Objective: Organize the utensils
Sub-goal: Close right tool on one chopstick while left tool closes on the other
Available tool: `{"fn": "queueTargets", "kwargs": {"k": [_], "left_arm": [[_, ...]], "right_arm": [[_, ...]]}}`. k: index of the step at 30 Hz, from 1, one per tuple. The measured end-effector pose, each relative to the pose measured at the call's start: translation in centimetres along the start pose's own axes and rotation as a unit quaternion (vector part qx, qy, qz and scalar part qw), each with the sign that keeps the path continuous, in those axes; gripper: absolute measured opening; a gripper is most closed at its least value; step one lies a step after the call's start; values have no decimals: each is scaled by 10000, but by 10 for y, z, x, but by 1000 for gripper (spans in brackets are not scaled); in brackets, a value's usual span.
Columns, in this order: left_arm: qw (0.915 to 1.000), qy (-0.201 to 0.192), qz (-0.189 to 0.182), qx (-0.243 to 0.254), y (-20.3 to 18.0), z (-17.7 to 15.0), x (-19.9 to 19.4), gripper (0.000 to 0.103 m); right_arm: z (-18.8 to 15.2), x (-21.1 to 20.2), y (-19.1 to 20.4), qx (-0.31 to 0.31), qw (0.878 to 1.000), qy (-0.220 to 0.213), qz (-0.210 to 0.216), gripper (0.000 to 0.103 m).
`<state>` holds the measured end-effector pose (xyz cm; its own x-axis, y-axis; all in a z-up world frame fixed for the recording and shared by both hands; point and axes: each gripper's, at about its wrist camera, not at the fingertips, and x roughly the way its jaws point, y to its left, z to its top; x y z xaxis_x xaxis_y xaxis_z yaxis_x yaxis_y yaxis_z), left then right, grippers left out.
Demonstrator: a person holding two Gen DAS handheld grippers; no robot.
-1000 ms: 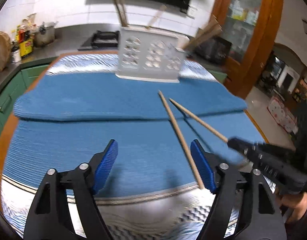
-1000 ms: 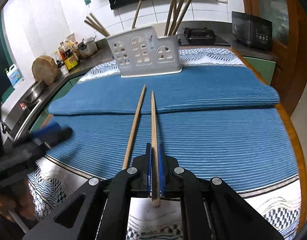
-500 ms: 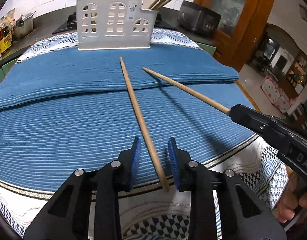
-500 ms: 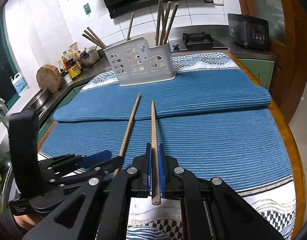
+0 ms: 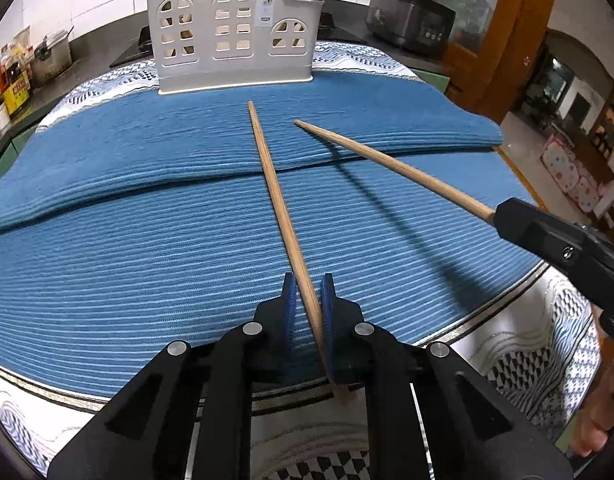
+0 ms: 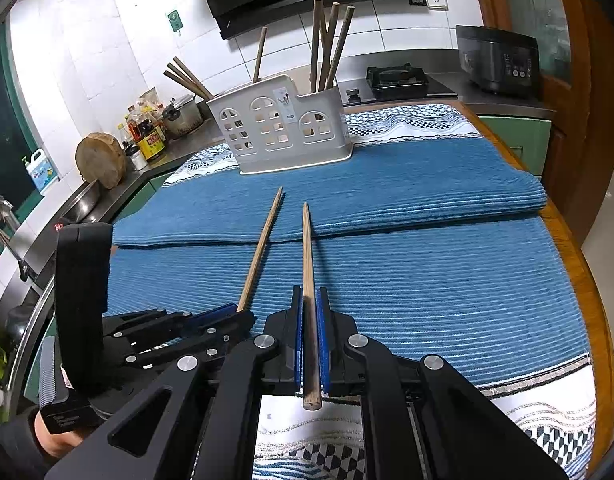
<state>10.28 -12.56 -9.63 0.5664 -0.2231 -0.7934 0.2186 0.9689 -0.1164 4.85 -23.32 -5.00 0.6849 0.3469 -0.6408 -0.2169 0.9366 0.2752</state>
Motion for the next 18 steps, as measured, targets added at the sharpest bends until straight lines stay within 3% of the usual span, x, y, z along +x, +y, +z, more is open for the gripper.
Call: {"fn": "queueTargets", "kwargs": {"k": [8, 18], "left_arm": [[9999, 155, -5, 53, 0, 3, 1, 12], [9996, -127, -188, -168, 19, 10, -21, 7]], "right_arm": [[1, -3, 2, -25, 10000, -46, 10, 7], [10, -16, 5, -139, 9997, -207, -76, 7]]}}
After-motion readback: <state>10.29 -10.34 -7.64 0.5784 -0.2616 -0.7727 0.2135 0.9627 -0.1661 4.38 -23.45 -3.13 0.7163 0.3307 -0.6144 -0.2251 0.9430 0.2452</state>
